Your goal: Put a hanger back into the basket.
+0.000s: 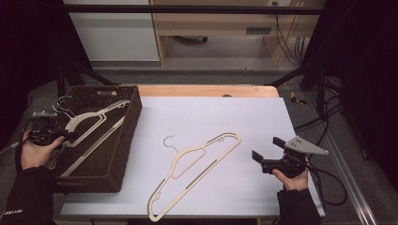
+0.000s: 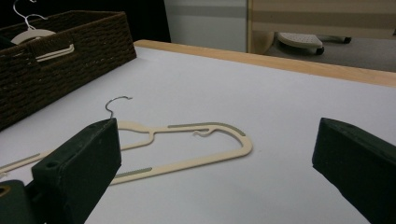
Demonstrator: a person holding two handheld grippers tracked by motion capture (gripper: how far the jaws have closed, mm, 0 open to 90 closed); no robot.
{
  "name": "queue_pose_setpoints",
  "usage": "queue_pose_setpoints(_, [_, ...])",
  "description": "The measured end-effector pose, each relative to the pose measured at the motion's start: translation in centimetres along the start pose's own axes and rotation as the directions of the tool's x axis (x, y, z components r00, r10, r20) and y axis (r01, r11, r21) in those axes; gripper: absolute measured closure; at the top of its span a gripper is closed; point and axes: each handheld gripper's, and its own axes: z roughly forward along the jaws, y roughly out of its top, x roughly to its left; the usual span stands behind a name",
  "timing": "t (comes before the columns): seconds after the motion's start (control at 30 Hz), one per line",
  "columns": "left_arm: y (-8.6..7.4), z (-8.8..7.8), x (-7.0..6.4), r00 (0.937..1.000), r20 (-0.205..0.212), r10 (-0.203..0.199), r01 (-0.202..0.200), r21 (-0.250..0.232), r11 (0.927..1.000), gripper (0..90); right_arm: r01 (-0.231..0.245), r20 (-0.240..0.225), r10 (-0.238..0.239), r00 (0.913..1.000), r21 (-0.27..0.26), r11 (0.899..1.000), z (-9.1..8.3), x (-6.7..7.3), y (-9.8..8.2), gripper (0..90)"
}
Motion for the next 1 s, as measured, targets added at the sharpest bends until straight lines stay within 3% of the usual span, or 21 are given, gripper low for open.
queue_pose_setpoints(0.13, [0.0, -0.3, 0.3, 0.9995, -0.025, -0.021, 0.022, 0.019, 0.9996, 54.0, 0.001, 0.0, -0.001, 1.0, 0.0, 1.0, 0.0, 0.0, 0.0, 1.7])
queue_pose_setpoints(0.2, [0.0, -0.5, 0.3, 0.9987, -0.026, -0.045, 0.044, -0.011, 0.9989, 51.6, -0.001, 0.0, 0.001, 1.0, 0.0, 1.0, 0.0, 0.0, 0.0, 1.7])
queue_pose_setpoints(0.3, [0.0, -1.2, 0.1, 0.9984, -0.026, -0.049, 0.048, -0.044, 0.9979, 50.4, -0.005, 0.003, 0.005, 1.0, -0.001, 1.0, 0.0, 0.0, 0.0, 1.7])
queue_pose_setpoints(0.4, [0.2, -2.2, -0.5, 0.9993, -0.025, -0.026, 0.024, -0.089, 0.9957, 48.1, -0.002, 0.004, 0.002, 1.0, -0.005, 1.0, -0.1, 0.0, 0.0, 1.7])
queue_pose_setpoints(0.5, [0.3, -3.2, -1.5, 1.0, -0.001, -0.003, 0.003, -0.16, 0.9872, 44.1, 0.001, 0.002, -0.001, 1.0, -0.009, 1.0, -0.2, 0.0, 0.1, 1.6])
queue_pose_setpoints(0.73, [0.4, -4.9, -4.3, 0.9963, 0.072, 0.048, -0.025, -0.292, 0.956, 30.6, 0.001, 0.006, -0.001, 1.0, -0.01, 1.0, -0.2, 0.0, 0.2, 1.6])
queue_pose_setpoints(0.8, [0.4, -5.4, -5.1, 0.9938, 0.089, 0.067, -0.033, -0.336, 0.9413, 26.8, -0.001, 0.002, 0.001, 1.0, -0.01, 1.0, -0.2, 0.0, 0.2, 1.6])
queue_pose_setpoints(0.97, [0.2, -6.5, -7.6, 0.9838, 0.153, 0.094, -0.016, -0.446, 0.8948, 16.2, -0.002, 0.008, 0.002, 1.0, -0.006, 1.0, 0.0, 0.1, 0.1, 1.6])
queue_pose_setpoints(1.0, [0.2, -6.7, -8.1, 0.9809, 0.158, 0.113, -0.029, -0.456, 0.8893, 14.2, -0.002, 0.008, 0.002, 1.0, -0.004, 1.0, 0.1, 0.1, 0.1, 1.6])
